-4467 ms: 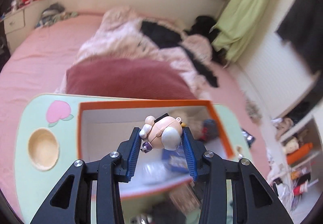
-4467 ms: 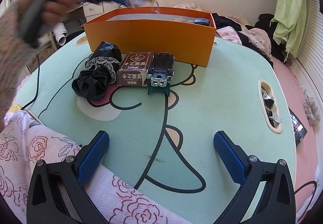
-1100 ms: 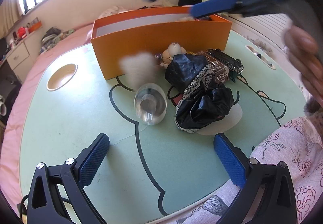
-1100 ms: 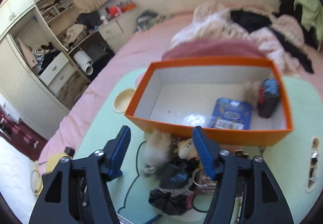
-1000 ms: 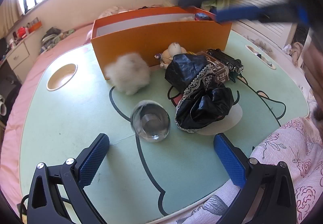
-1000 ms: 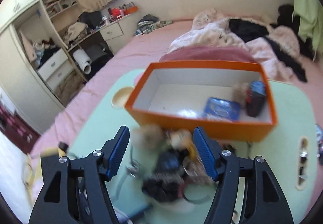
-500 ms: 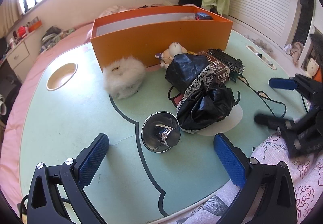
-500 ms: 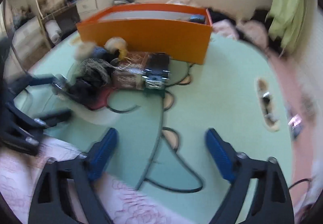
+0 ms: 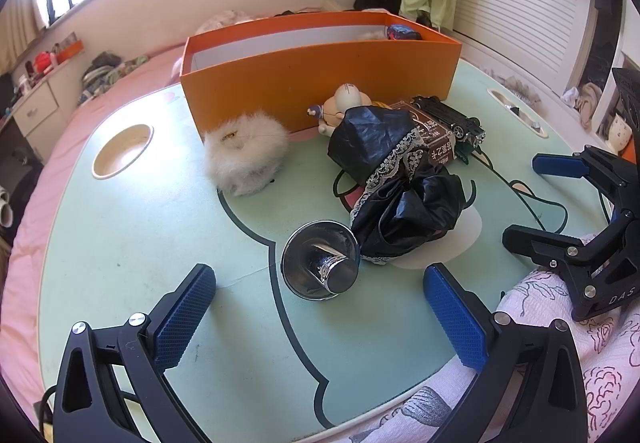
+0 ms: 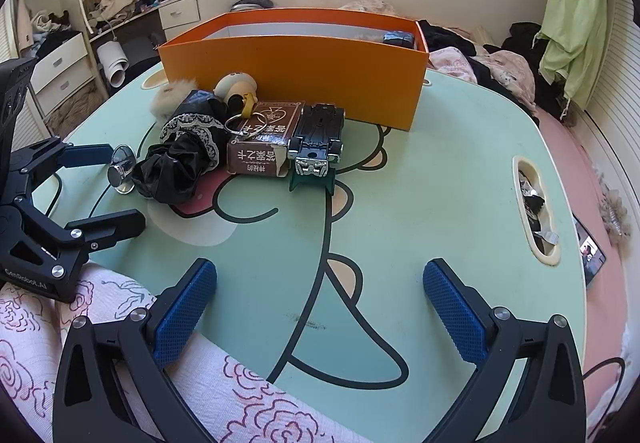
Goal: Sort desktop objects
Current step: 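Place the white pompom on the table beside the box, open right gripper, then reach into the box and grasp the blue tin with the left gripper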
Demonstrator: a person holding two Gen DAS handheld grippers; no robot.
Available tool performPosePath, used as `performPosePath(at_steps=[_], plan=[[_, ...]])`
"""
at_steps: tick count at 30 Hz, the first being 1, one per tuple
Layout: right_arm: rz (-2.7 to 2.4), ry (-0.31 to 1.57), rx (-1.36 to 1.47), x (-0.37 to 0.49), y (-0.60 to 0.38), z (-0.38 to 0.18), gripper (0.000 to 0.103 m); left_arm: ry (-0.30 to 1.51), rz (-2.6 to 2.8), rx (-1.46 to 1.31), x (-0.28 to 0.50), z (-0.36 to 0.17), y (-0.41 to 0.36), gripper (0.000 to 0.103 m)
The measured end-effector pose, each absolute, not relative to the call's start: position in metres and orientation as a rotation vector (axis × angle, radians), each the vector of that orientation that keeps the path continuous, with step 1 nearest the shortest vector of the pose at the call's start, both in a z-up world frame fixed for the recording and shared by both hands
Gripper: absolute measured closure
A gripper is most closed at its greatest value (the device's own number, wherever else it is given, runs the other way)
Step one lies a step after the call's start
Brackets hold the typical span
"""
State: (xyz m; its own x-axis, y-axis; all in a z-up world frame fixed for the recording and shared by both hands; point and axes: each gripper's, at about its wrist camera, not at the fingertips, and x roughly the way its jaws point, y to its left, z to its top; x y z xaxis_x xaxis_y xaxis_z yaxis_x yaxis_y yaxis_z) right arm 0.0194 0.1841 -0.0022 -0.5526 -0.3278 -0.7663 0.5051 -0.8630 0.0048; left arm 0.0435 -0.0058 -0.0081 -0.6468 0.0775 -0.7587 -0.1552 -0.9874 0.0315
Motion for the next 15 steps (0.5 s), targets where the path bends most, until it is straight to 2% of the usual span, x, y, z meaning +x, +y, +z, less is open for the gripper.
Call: performPosePath(at_steps=[6,11,14,15], plan=[[-2.396,0.296,1.119,0.02,0.184,-0.003,0.0,0.094,2.764,-1.237,0.046,-0.007,-0.011,0.002],[-2.396,0.295,1.117,0.022,0.184,-0.003,0.0,0.086,2.796,-1.144,0.054,0.015,-0.008,0.022],[-2.397,0.294,1.114,0.023,0.182,-0.003,0.0,-0.019,2.729,-1.15,0.042,0.04,-0.006,0.038],[-2.397,0.293,1.113,0.026,0.184,-0.003,0.0,-0.065,2.683,-1.169,0.034,0.051,-0.005,0.048]])
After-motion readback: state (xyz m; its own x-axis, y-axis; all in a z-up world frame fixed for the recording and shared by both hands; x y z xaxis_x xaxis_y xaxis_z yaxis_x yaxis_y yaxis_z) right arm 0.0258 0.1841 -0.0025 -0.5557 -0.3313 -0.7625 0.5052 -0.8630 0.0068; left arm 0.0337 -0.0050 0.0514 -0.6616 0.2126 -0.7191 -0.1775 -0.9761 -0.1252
